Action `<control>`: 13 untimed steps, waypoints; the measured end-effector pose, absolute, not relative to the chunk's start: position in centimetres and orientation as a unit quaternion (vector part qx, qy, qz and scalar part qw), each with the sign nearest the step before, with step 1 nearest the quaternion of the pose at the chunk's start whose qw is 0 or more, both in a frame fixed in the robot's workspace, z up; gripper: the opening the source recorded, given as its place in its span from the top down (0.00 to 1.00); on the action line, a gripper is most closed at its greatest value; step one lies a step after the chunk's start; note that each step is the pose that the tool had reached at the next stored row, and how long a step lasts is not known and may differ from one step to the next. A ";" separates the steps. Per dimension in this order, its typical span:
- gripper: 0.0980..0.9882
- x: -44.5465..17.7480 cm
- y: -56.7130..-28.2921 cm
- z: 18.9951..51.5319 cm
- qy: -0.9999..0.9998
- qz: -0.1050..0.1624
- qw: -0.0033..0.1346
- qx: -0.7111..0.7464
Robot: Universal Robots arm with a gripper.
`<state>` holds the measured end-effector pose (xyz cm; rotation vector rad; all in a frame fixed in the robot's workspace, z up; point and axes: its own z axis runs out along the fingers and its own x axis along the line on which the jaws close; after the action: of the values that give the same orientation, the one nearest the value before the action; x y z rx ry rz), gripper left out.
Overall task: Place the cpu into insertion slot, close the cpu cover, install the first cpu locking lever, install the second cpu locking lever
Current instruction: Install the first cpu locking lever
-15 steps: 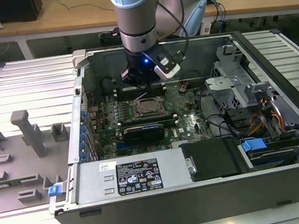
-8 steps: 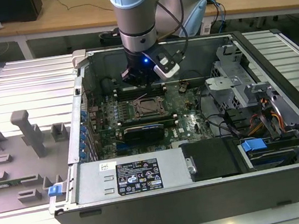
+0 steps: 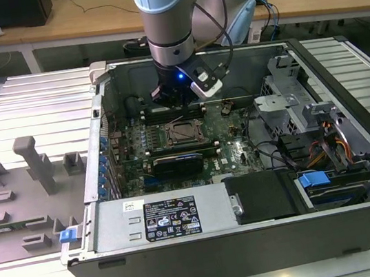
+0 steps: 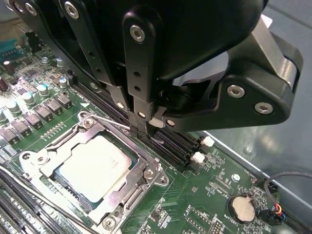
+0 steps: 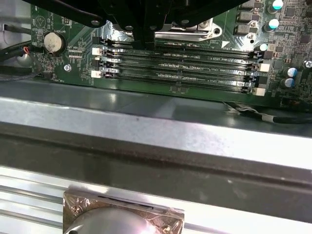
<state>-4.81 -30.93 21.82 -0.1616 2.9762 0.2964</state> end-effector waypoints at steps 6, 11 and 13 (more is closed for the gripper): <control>0.99 -5.0 -30.9 21.5 0.991 0.097 0.080 -0.050; 0.99 -5.0 -30.7 21.2 0.992 0.093 0.084 -0.007; 0.99 -5.0 -30.5 21.1 0.992 0.093 0.085 -0.002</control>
<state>-4.97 -30.51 21.09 -0.0071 2.9588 0.2775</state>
